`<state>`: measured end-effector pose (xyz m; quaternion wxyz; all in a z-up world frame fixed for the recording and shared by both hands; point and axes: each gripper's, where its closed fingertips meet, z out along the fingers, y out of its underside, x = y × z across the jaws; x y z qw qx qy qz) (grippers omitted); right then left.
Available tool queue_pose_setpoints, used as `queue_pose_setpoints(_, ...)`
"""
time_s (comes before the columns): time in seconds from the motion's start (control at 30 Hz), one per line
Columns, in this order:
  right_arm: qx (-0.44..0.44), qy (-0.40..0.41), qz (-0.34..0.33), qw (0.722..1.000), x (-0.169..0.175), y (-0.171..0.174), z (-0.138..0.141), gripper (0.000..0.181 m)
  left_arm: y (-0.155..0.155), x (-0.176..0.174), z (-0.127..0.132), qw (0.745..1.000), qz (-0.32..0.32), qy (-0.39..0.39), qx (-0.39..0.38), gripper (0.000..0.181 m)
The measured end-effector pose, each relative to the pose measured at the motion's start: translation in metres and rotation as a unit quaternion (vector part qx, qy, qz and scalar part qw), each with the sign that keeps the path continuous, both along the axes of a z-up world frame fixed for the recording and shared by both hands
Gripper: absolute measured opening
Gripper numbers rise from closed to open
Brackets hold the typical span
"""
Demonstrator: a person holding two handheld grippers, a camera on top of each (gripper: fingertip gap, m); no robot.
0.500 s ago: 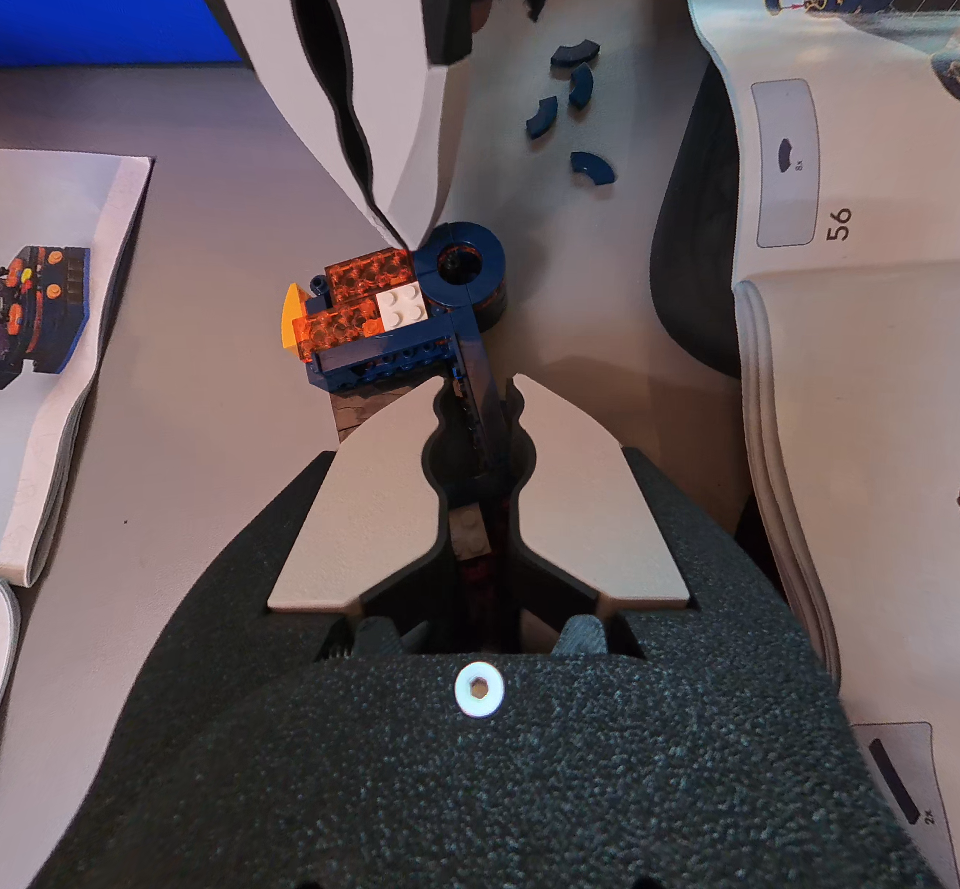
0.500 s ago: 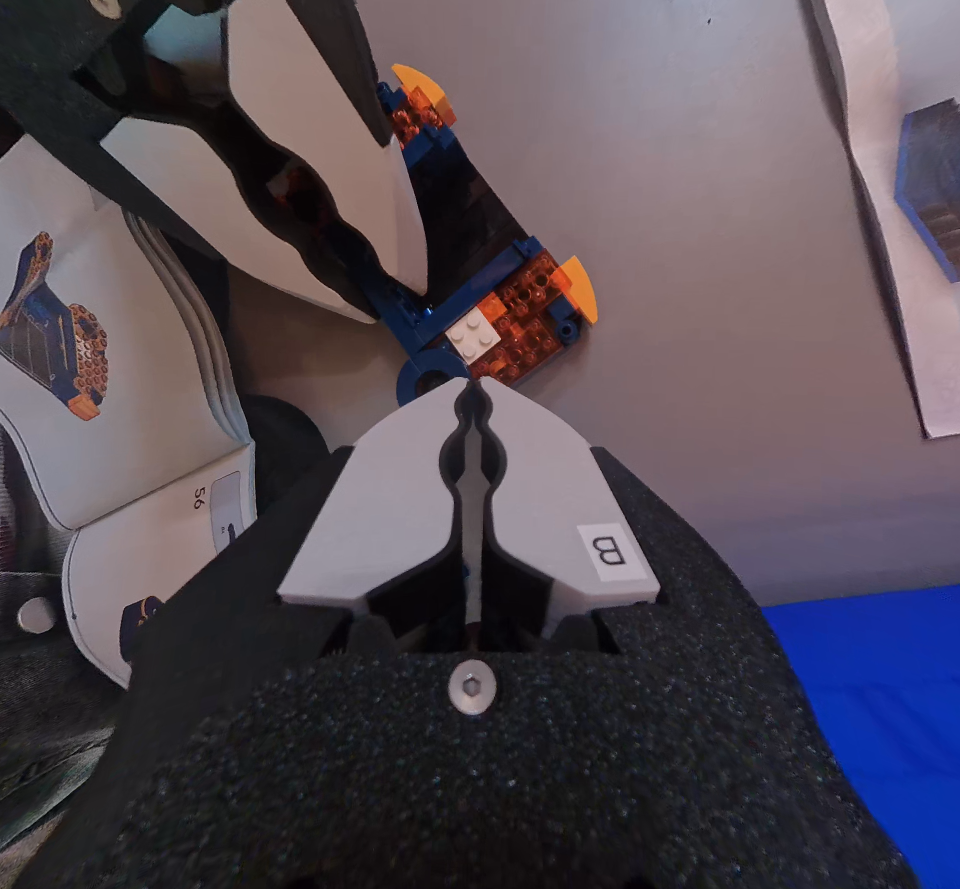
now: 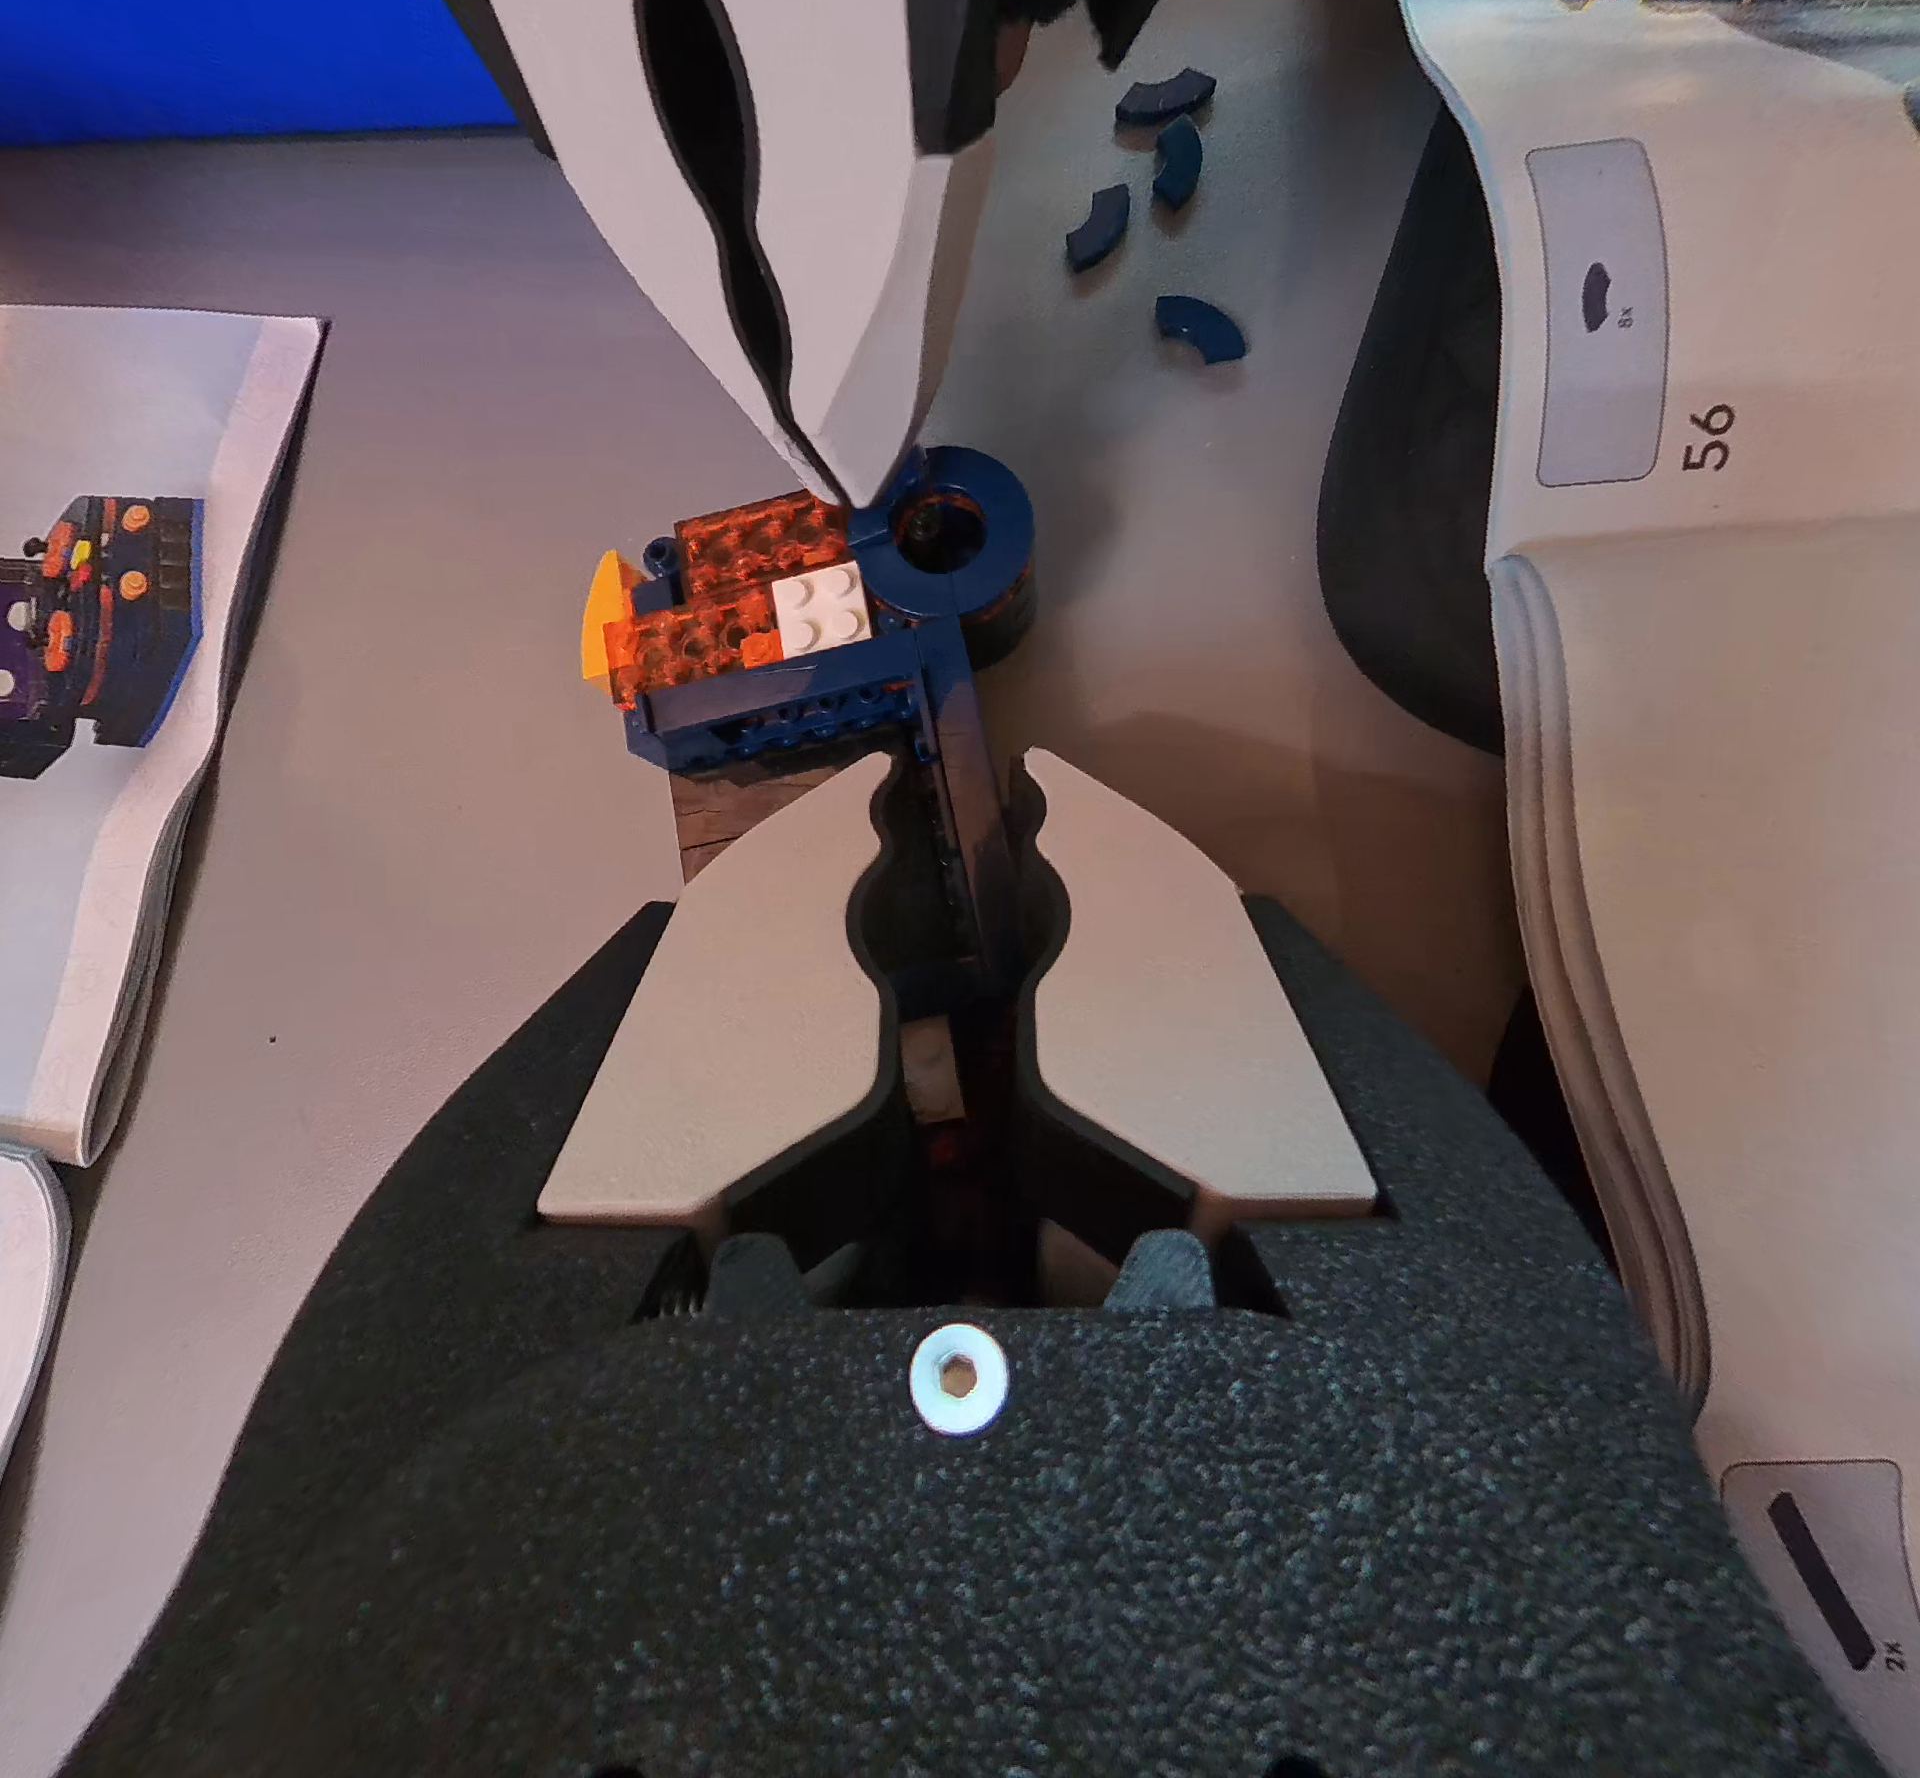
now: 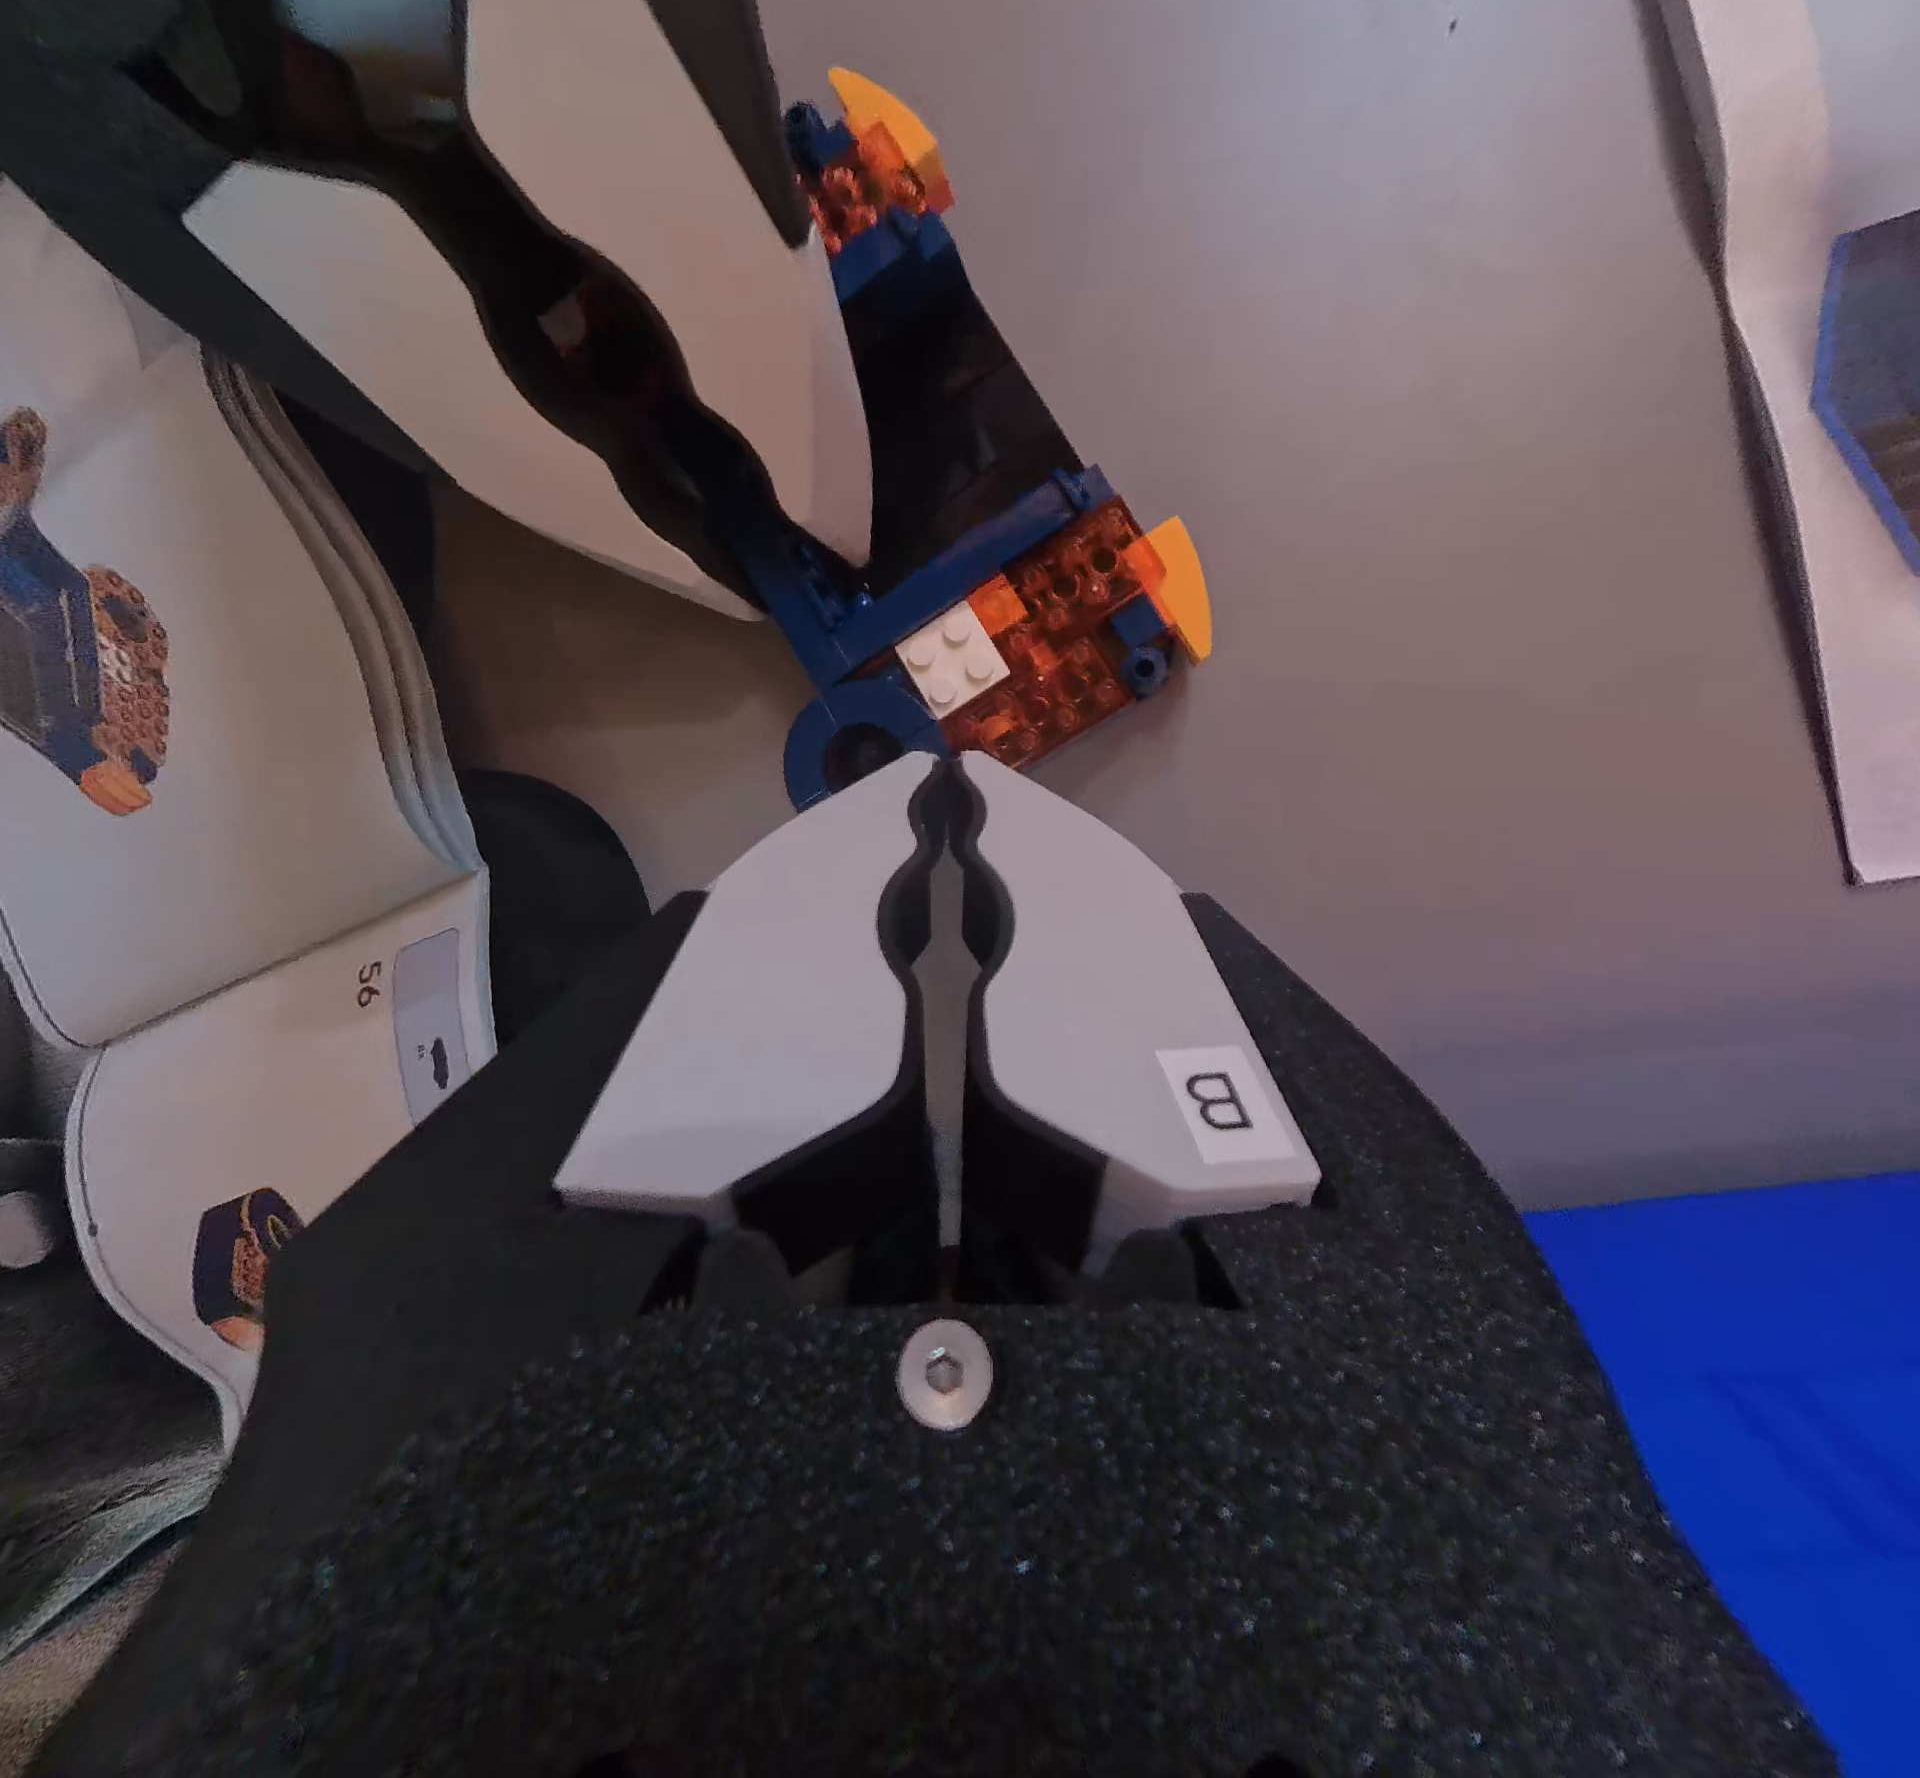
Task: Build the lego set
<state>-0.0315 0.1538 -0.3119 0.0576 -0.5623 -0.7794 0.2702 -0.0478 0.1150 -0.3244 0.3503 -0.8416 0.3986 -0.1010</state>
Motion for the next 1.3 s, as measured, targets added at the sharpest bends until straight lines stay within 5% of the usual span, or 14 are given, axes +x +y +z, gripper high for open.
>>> queue_pose_setpoints(0.4,0.010,0.052,0.043,0.998,0.001,-0.007,0.007,0.000,0.005,0.005,0.015,0.999,-0.010,-0.017,0.042,0.016)
queue_pose_setpoints(0.53,0.097,0.131,0.074,0.984,-0.003,-0.001,0.008,0.000,0.006,0.008,0.013,0.999,-0.021,-0.006,0.040,0.016)
queue_pose_setpoints(0.87,0.093,0.280,-0.023,0.955,-0.002,0.001,0.008,0.000,0.007,0.007,0.007,1.000,-0.017,0.002,0.007,0.015)
queue_pose_setpoints(1.1,0.060,0.303,-0.020,0.951,0.001,-0.003,0.006,0.000,0.009,0.007,0.000,1.000,-0.005,0.016,-0.008,0.014)
queue_pose_setpoints(1.3,0.114,0.341,0.006,0.933,0.003,-0.006,0.007,0.000,0.009,0.007,-0.001,1.000,0.006,0.005,-0.025,0.012)
